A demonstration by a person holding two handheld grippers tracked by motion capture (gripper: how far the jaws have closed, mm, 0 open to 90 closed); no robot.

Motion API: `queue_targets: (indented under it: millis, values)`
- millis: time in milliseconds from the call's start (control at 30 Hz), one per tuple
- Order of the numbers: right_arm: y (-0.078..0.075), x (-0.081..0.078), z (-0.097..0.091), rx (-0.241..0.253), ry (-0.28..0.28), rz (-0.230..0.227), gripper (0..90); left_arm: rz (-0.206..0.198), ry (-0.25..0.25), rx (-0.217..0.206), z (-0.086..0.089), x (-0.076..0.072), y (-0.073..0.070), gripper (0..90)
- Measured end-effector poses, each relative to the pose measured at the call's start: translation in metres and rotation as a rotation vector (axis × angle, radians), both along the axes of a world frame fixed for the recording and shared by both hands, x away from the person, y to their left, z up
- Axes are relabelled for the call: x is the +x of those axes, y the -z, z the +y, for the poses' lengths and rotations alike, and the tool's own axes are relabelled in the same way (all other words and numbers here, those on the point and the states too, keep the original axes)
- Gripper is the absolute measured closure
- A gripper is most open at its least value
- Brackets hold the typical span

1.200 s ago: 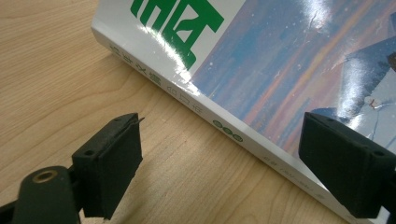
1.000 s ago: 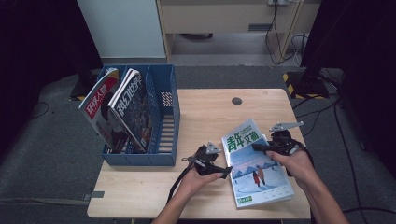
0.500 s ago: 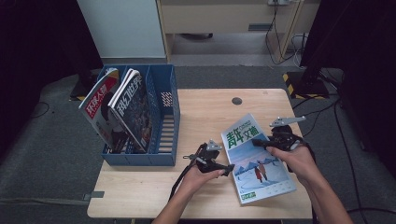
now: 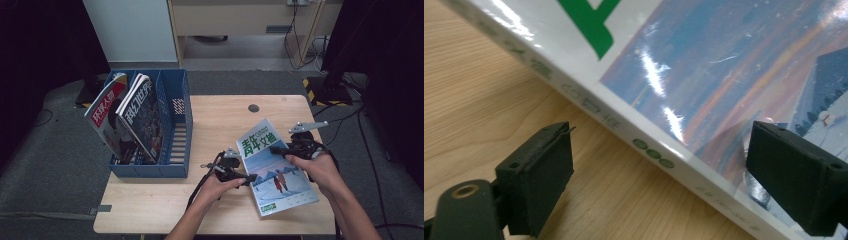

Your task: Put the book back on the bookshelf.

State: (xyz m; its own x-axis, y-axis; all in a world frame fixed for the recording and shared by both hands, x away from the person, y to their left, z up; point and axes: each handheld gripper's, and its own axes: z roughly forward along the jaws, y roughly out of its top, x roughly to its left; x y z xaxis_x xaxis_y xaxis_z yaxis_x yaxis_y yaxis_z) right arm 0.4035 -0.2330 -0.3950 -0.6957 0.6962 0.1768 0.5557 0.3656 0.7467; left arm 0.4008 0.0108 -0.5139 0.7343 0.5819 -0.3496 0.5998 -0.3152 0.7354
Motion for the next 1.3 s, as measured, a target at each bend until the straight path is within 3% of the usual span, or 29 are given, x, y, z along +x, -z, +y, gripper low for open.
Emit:
queue_targets:
  millis: [267,367,700,867,1033,1300]
  values:
    - [-0.004,0.001,0.0,0.002,0.004,-0.008,81.1,0.04,0.014,-0.046,-0.004,0.005,0.003,8.2]
    - [-0.004,0.001,0.001,0.004,0.003,-0.007,81.1,0.037,0.039,-0.054,-0.006,0.007,0.004,8.0]
    - [-0.002,0.001,0.004,0.0,-0.003,-0.006,81.1,0.116,0.068,-0.112,-0.01,0.013,0.013,4.4]
    - [-0.002,0.001,0.004,-0.003,-0.008,-0.008,81.1,0.124,0.097,-0.132,-0.01,0.015,0.012,11.8]
    - [-0.001,0.002,0.004,0.003,-0.01,-0.011,81.0,0.139,0.088,-0.117,-0.009,0.017,0.01,14.9]
    - [0.0,0.001,-0.001,0.015,-0.015,-0.008,80.9,0.17,0.045,-0.141,-0.002,0.022,0.009,38.6]
